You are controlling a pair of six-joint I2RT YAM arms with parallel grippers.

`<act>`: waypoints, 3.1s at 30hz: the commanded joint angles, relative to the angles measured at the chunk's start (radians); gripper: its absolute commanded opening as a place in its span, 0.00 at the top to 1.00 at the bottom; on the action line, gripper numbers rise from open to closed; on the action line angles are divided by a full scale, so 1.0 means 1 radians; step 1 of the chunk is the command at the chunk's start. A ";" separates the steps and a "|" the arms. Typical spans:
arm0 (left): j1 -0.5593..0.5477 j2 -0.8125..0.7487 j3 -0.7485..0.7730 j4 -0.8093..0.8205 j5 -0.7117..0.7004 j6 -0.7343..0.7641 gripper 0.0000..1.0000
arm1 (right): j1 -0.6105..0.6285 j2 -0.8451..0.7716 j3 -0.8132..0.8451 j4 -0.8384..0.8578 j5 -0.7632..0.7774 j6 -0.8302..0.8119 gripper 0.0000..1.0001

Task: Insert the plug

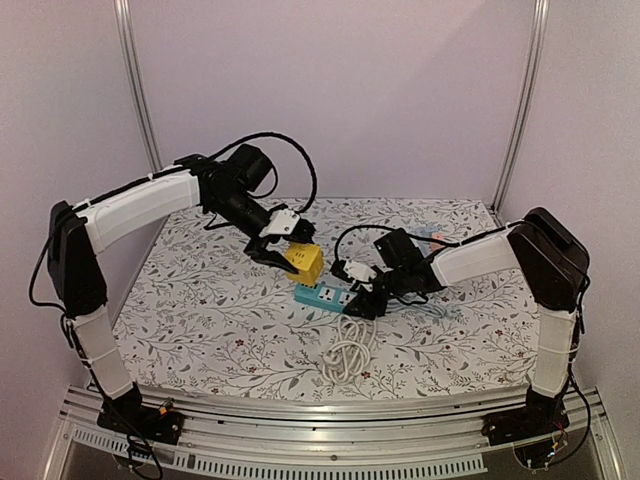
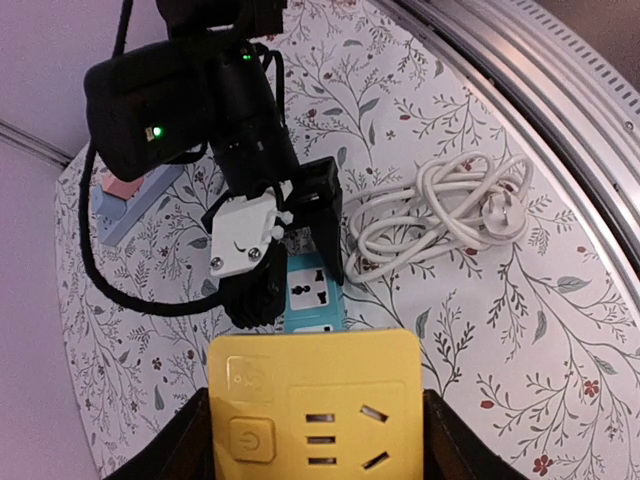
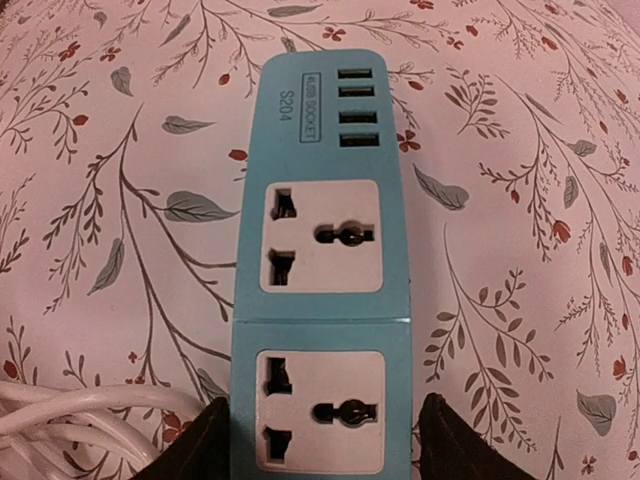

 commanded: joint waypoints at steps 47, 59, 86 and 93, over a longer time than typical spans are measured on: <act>0.016 0.504 0.367 -0.091 0.119 -0.027 1.00 | -0.011 -0.459 -0.453 0.407 0.047 0.490 0.01; 0.016 0.532 0.375 -0.096 0.068 -0.016 1.00 | -0.011 -0.462 -0.450 0.405 0.037 0.488 0.01; 0.007 0.633 0.498 -0.281 -0.058 0.144 1.00 | -0.011 -0.444 -0.427 0.369 0.016 0.484 0.01; 0.018 0.666 0.490 -0.313 -0.075 0.146 1.00 | -0.011 -0.422 -0.414 0.366 0.008 0.482 0.01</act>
